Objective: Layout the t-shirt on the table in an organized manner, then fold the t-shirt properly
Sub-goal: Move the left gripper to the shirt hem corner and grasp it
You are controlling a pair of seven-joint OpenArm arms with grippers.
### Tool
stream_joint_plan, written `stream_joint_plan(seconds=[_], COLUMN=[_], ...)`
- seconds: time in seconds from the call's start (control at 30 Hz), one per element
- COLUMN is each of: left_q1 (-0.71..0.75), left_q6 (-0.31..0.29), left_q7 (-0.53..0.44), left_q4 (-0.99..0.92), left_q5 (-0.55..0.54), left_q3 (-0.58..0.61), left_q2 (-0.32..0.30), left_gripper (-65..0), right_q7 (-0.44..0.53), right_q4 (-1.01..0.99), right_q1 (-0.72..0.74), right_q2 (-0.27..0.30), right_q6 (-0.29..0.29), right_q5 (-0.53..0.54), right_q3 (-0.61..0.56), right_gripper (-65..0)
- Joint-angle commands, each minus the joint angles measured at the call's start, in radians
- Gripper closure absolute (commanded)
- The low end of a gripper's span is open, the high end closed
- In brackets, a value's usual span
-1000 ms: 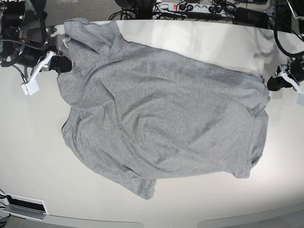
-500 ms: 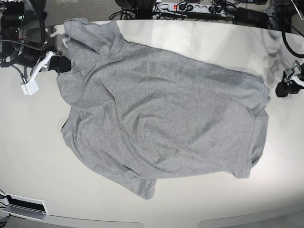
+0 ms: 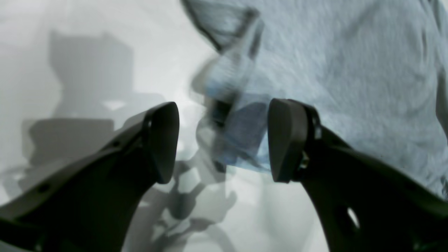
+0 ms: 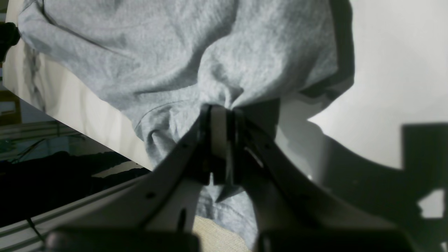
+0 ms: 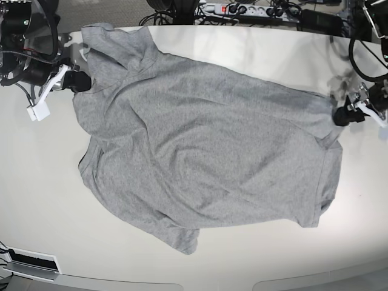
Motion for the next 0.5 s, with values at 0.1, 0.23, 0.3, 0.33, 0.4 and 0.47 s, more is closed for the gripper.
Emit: stream_joint_plan(seconds=[0.1, 0.23, 0.3, 0.33, 0.4, 0.47], left_q1=[-0.013, -0.015, -0.018, -0.018, -0.018, -0.024], left_q6=[-0.009, -0.009, -0.006, 0.009, 0.021, 0.020], left_q7=[-0.018, -0.018, -0.017, -0.016, 0.003, 0.048], left_q4=[0.014, 0.014, 0.014, 0.015, 0.018, 0.023], left_q5=[-0.018, -0.006, -0.005, -0.005, -0.007, -0.026], left_q3=[0.046, 0.047, 0.047, 0.047, 0.047, 0.045], left_q2=[-0.025, -0.026, -0.026, -0.026, -0.027, -0.031], left_gripper=[-40.3, -30.3, -13.4, -5.2, 0.0, 0.0], right_q7=[0.005, 0.004, 0.004, 0.004, 0.004, 0.005], right_q4=[0.019, 0.019, 0.019, 0.019, 0.019, 0.019], right_q1=[0.008, 0.010, 0.010, 0.010, 0.011, 0.011], right_q2=[0.016, 0.016, 0.016, 0.016, 0.016, 0.016], right_q6=[0.009, 0.009, 0.009, 0.009, 0.009, 0.009], right_q5=[0.023, 0.022, 0.022, 0.022, 0.022, 0.023], right_q3=[0.005, 0.005, 0.006, 0.006, 0.006, 0.005], right_gripper=[0.0, 0.0, 0.0, 0.0, 0.0, 0.0])
